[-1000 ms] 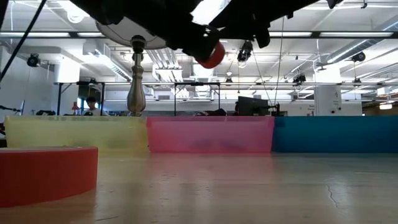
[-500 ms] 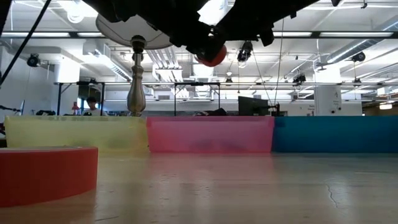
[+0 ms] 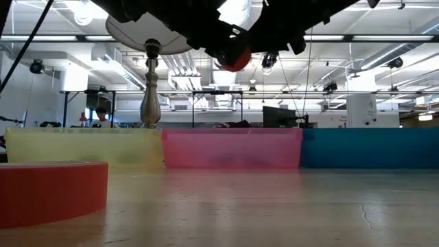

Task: Pick and place Stapler, Stapler remover, tape
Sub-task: Put the left orange tape into the blue bin

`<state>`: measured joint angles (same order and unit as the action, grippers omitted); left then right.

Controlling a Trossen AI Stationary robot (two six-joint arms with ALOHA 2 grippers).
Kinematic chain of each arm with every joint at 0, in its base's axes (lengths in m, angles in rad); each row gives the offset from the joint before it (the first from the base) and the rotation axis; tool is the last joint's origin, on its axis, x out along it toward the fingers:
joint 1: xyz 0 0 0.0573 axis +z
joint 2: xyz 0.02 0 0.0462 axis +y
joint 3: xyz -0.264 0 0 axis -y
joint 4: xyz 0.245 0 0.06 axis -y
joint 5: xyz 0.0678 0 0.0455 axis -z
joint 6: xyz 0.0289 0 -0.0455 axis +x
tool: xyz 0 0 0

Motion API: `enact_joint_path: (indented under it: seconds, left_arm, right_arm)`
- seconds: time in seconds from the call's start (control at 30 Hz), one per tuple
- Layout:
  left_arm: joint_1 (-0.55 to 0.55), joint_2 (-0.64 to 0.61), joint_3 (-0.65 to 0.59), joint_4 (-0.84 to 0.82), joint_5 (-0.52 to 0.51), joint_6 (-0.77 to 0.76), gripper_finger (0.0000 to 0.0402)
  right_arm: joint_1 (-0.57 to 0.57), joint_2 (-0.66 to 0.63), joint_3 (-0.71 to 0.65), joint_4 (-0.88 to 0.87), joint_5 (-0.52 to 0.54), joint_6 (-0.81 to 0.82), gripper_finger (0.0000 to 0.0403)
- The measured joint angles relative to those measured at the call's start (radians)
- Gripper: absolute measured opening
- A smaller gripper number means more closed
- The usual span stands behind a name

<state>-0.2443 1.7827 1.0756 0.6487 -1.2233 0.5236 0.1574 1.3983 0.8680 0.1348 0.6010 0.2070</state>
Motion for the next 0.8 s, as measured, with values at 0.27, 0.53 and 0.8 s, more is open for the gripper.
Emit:
enact_joint_path:
  seconds: [0.27,0.53,0.8]
  left_arm:
    - [-0.002,0.000,0.000,0.014,0.026,-0.002,0.0048]
    - [-0.002,0.000,0.000,0.015,0.026,-0.002,0.0049]
    - [-0.002,-0.001,0.000,0.006,0.035,-0.005,0.0076]
  right_arm:
    - [0.000,0.000,0.000,0.000,-0.003,0.005,0.0132]
    - [0.000,0.000,0.000,0.001,0.000,0.006,0.0098]
    - [0.000,0.000,0.000,-0.005,0.000,0.013,0.0105]
